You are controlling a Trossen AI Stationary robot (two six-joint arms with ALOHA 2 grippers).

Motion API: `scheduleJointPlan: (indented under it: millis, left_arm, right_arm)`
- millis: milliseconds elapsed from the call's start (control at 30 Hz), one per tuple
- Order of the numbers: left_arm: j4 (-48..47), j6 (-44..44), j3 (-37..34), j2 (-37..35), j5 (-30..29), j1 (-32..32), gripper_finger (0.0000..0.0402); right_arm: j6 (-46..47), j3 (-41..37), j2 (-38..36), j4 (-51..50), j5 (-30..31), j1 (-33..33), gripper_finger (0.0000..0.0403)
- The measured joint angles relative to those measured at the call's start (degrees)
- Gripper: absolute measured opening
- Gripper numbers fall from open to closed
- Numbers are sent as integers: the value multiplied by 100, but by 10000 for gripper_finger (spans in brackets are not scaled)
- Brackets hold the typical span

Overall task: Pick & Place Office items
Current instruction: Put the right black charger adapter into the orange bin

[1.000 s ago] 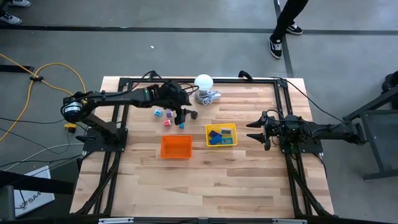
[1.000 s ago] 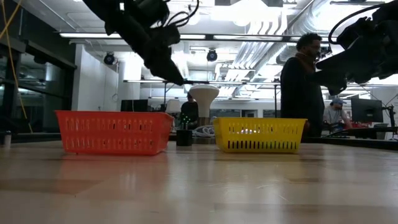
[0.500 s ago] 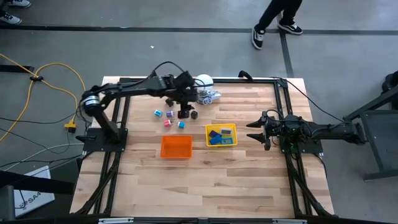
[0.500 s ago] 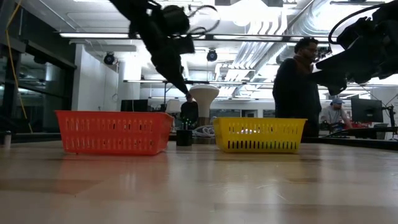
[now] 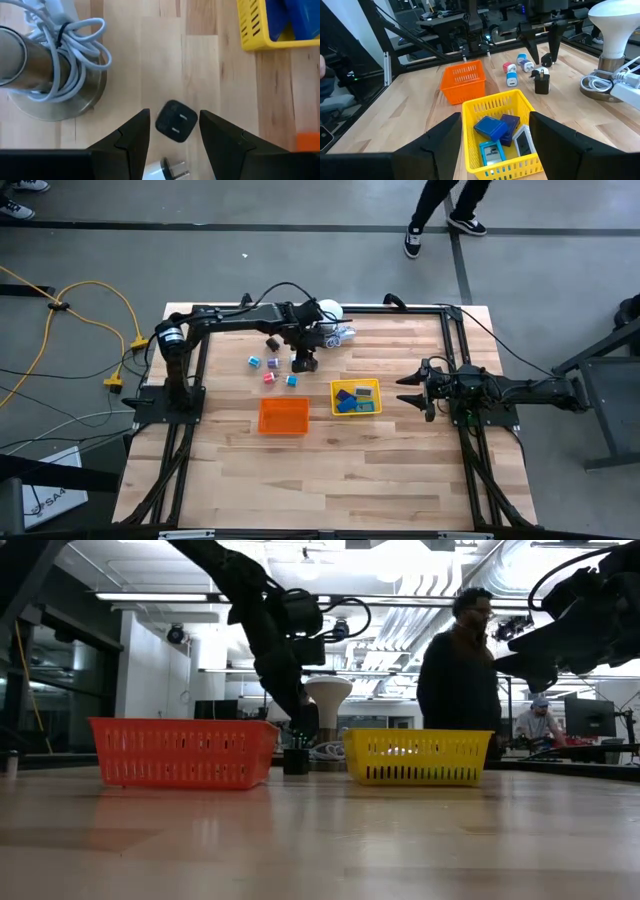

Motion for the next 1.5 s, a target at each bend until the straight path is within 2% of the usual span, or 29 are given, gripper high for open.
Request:
scheduleJointPlan:
  millis: [267,567,833,1500]
  left_arm:
    - [168,264,0,29,8,-2,166]
    - [166,473,0,29,-21,-16,200]
    - [100,1012,-4,29,-107,-115,205]
    - [-57,1110,-15,189,-1180,-632,205]
  right_arm:
    - [0,0,0,-1,-4,-1,220]
    - [0,0,0,-1,-6,1,220]
    - [0,0,0,-1,-6,1,220]
    - [0,0,0,-1,-8,1,220]
